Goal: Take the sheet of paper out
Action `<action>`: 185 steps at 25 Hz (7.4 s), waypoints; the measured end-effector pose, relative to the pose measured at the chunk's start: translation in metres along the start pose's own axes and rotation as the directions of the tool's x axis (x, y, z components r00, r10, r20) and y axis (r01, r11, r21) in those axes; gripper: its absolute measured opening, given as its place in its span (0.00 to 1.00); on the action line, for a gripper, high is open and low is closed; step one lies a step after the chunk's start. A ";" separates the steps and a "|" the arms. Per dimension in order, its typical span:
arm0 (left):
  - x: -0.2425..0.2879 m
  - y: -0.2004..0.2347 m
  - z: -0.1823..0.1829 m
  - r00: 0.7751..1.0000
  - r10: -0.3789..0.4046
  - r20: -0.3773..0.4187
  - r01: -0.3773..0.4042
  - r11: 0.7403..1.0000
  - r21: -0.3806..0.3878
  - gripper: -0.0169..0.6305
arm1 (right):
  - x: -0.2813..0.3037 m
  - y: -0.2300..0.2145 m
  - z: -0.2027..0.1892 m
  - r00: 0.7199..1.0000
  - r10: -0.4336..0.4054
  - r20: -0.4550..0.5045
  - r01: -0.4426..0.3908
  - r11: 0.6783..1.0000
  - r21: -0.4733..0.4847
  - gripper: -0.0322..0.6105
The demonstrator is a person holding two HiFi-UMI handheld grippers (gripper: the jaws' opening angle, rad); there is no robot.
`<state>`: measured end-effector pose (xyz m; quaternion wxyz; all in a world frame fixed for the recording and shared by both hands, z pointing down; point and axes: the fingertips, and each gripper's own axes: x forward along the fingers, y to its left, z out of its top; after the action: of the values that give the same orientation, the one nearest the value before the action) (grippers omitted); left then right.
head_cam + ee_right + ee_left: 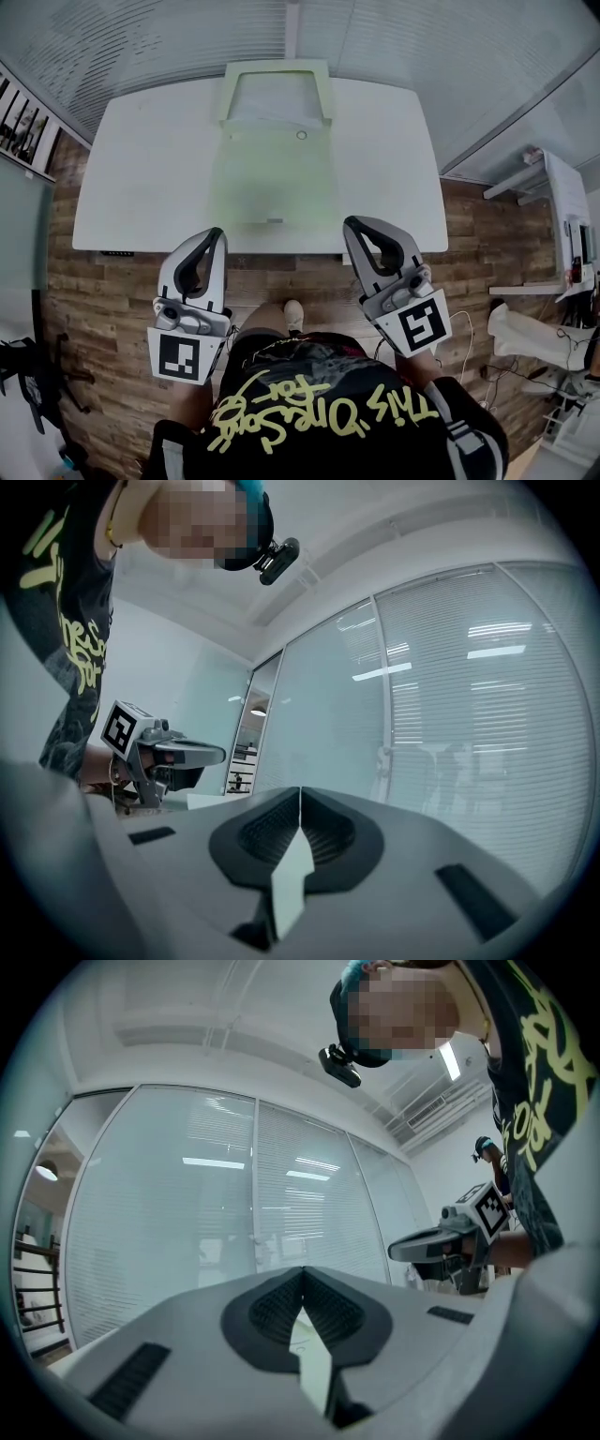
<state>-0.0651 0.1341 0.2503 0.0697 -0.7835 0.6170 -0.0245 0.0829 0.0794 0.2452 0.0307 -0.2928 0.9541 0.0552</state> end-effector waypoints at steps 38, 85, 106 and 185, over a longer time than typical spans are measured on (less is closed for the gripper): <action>0.153 0.115 -0.023 0.993 -0.114 -0.009 0.115 0.993 0.006 0.03 | 0.157 -0.089 -0.034 0.994 -0.096 -0.053 0.096 0.995 0.009 0.06; 0.207 0.126 -0.067 0.973 -0.121 -0.197 0.139 0.987 0.081 0.04 | 0.203 -0.126 -0.056 0.990 -0.001 -0.140 -0.003 0.999 -0.031 0.07; 0.223 0.111 -0.098 0.921 -0.167 -0.351 0.304 0.872 0.383 0.32 | 0.201 -0.124 -0.115 0.888 0.040 -0.458 -0.182 0.945 -0.270 0.28; 0.271 0.112 -0.259 0.775 -0.008 -0.631 0.450 0.709 0.543 0.34 | 0.269 -0.110 -0.279 0.751 -0.085 -0.655 -0.274 0.862 -0.426 0.28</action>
<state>-0.1405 -0.1752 0.4779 0.1478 -0.7314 0.4475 -0.4929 -0.0847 -0.1949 0.4876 -0.3837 -0.2404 0.8701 0.1947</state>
